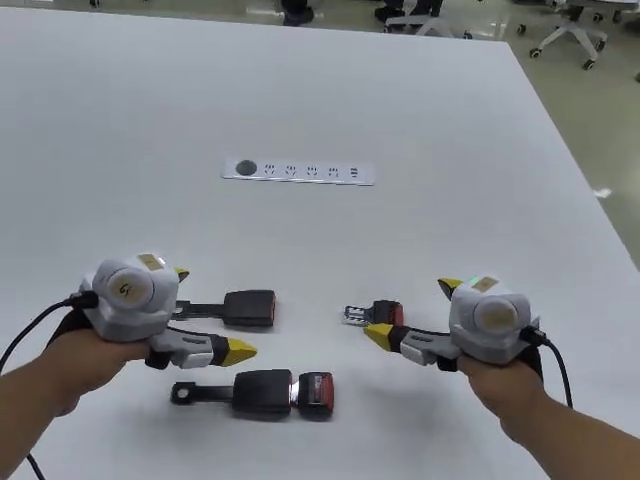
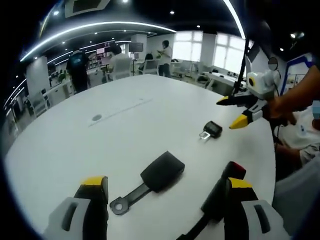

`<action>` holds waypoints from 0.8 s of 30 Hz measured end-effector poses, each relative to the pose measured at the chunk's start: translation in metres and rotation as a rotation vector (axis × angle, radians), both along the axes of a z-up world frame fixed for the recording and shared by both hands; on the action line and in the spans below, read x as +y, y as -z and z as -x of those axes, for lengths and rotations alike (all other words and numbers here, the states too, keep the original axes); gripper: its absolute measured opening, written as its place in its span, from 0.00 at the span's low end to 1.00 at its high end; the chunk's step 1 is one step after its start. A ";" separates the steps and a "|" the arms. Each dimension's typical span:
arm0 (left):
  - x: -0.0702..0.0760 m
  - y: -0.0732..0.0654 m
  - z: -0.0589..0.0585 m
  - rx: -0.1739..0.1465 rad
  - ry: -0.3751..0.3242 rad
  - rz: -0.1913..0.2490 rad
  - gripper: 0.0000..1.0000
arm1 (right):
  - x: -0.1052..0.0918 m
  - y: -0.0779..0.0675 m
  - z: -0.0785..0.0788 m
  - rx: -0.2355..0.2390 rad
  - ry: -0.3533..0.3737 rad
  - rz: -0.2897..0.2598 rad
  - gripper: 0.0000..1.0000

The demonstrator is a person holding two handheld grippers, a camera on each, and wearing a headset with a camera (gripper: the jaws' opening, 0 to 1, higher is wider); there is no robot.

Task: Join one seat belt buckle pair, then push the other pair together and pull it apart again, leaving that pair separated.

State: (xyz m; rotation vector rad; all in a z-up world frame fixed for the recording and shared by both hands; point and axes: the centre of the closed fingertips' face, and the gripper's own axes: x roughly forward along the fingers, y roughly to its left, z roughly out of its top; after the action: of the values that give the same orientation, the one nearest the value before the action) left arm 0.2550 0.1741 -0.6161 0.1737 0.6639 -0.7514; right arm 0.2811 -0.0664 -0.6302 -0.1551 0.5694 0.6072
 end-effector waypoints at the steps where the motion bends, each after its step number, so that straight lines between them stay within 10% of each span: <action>1: 0.002 -0.001 0.001 -0.005 -0.013 0.008 1.00 | 0.001 -0.002 0.005 -0.001 0.005 0.000 0.88; 24: 0.039 -0.016 0.064 -0.041 -0.099 0.046 1.00 | 0.018 -0.019 0.086 -0.041 0.022 -0.009 0.94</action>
State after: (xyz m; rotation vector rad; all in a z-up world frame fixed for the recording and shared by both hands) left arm 0.1912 0.2131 -0.6005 0.1134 0.6114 -0.6653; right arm 0.1954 -0.0480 -0.6108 -0.1526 0.5286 0.5836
